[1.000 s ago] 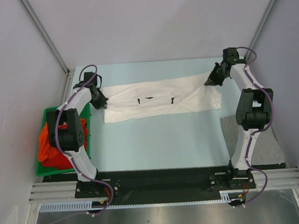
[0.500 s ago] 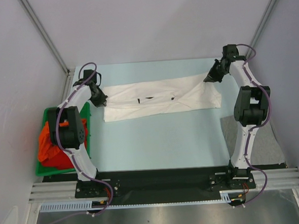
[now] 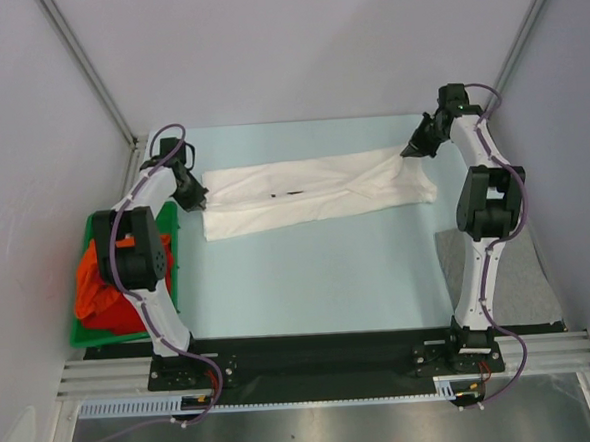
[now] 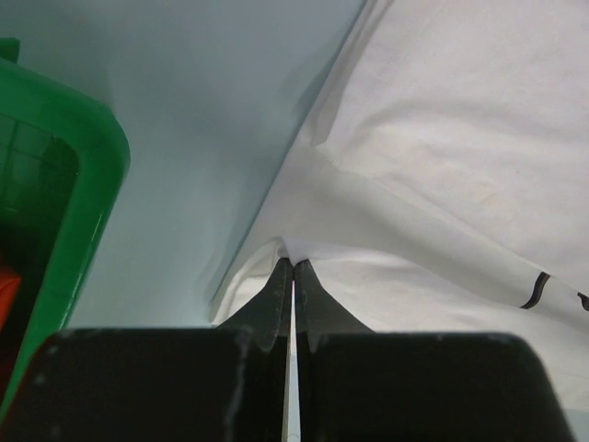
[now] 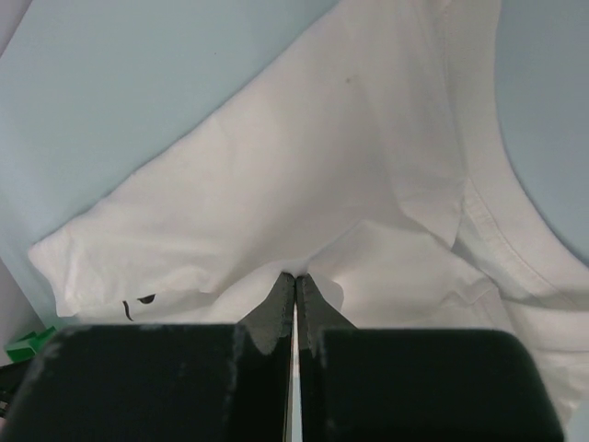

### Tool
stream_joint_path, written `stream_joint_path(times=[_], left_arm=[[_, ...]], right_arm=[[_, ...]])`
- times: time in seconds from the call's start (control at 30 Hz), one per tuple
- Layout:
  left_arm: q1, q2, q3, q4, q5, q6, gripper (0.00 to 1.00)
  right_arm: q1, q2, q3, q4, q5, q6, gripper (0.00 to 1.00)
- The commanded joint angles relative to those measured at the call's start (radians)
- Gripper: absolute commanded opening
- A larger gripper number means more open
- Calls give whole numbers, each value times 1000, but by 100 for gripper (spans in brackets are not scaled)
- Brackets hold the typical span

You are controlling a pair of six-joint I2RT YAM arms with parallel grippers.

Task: Fold and stack the t-shirts
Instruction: Fold the tshirt

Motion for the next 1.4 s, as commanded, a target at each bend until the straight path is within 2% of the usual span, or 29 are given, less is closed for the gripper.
stream_joint_path(times=[0.0,0.4,0.93,0.97,1.0,1.07,1.1,1.17,1.2,1.27,1.3,1.37], left_arm=[[8,19,64,13,-14,-2,0],[5,92,138,15,12,-8,0],[6,145,164,0,-37,24,0],[6,154,164,1,-37,34,1],[6,155,179,1,-38,69,8],[6,145,199,-16,-63,93,22],[6,132,196,-19,-77,113,33],[0,64,181,-19,-117,141,41],[-11,34,173,-19,-133,173,48],[-46,-37,137,-19,-160,204,52],[-72,-62,117,-13,-154,219,55],[-103,-111,39,3,-103,228,57]], right_arm=[[-22,17,66,-12,2,2,0],[-29,63,63,-6,3,-9,0],[-31,109,85,20,0,5,0],[-31,115,91,26,0,5,0],[-32,127,105,21,2,8,1],[-38,169,187,-9,20,5,12],[-45,182,223,-56,31,-12,23],[-49,199,308,-124,78,-49,36],[-49,195,362,-190,165,-93,48],[-49,129,350,-215,224,-127,55],[-48,89,268,-210,233,-133,65],[-39,16,161,-190,227,-133,71]])
